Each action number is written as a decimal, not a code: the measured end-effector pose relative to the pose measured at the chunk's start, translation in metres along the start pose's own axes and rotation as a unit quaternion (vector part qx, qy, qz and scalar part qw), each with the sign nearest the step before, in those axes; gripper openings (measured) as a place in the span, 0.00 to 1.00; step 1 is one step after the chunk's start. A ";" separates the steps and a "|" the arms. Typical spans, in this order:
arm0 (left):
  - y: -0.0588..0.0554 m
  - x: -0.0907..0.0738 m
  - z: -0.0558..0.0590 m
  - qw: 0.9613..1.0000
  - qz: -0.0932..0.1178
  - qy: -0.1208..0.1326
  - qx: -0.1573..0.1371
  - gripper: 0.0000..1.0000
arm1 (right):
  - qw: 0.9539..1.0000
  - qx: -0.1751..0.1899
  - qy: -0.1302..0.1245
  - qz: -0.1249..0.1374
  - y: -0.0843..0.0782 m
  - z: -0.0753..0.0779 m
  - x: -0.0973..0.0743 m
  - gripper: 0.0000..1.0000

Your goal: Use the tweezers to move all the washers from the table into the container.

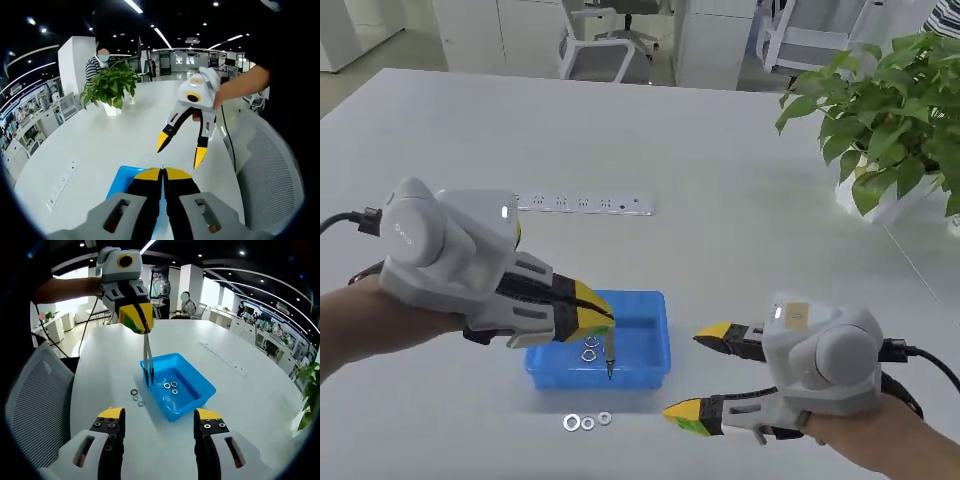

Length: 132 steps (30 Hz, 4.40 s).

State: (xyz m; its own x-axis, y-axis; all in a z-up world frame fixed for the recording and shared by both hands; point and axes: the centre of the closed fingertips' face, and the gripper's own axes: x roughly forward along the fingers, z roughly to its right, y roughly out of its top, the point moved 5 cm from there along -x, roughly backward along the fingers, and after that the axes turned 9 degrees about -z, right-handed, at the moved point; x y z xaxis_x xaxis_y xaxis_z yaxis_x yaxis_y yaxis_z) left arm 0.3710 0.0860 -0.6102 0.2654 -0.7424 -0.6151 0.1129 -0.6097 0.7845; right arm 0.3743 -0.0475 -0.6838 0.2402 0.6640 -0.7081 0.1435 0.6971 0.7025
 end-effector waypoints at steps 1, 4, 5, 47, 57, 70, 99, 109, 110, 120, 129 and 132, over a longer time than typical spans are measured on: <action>-0.001 0.000 0.002 1.000 0.001 -0.001 0.003 0.05 | 1.000 0.002 0.000 -0.002 -0.001 -0.001 0.000 0.58; -0.004 0.002 0.005 1.000 -0.001 -0.005 0.007 0.05 | 1.000 0.004 0.002 -0.006 -0.003 -0.006 0.000 0.60; -0.005 0.002 0.006 1.000 -0.001 -0.006 0.008 0.05 | 1.000 0.005 0.003 -0.007 -0.004 -0.007 0.000 0.60; -0.041 0.028 0.024 0.999 -0.006 -0.033 -0.005 0.05 | 0.999 0.048 0.003 -0.012 -0.018 -0.018 0.001 0.78; -0.042 0.030 0.021 1.000 -0.003 -0.029 -0.005 0.05 | 0.999 0.051 0.002 -0.013 -0.020 -0.018 0.002 0.77; -0.044 0.032 0.021 1.000 -0.001 -0.029 -0.008 0.05 | 0.999 0.049 0.006 -0.011 -0.021 -0.020 0.002 0.75; -0.046 0.031 0.023 0.998 -0.029 -0.054 0.007 0.05 | 0.993 -0.083 0.086 -0.012 0.009 -0.035 0.048 0.37; -0.047 0.030 0.023 0.998 -0.036 -0.056 0.008 0.05 | 0.988 -0.110 0.107 -0.016 0.020 -0.040 0.071 0.25; -0.047 0.030 0.023 0.998 -0.036 -0.056 0.008 0.05 | 0.988 -0.111 0.107 -0.016 0.021 -0.040 0.072 0.24; -0.046 0.030 0.023 0.997 -0.041 -0.058 0.008 0.05 | 0.985 -0.123 0.115 -0.026 0.023 -0.040 0.080 0.15; -0.044 0.032 0.024 0.998 -0.042 -0.056 0.007 0.05 | 0.984 -0.138 0.110 -0.032 0.025 -0.039 0.080 0.09; -0.044 0.033 0.024 0.997 -0.042 -0.057 0.006 0.05 | 0.983 -0.143 0.110 -0.032 0.025 -0.039 0.079 0.09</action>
State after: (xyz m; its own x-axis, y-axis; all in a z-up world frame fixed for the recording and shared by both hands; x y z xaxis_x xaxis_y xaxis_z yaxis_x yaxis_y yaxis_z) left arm 0.3517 0.0818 -0.6669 0.1452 -0.7150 -0.6839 0.1184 -0.6737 0.7294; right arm 0.3599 0.0328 -0.7254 0.0207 0.6370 -0.7706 -0.1322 0.7657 0.6294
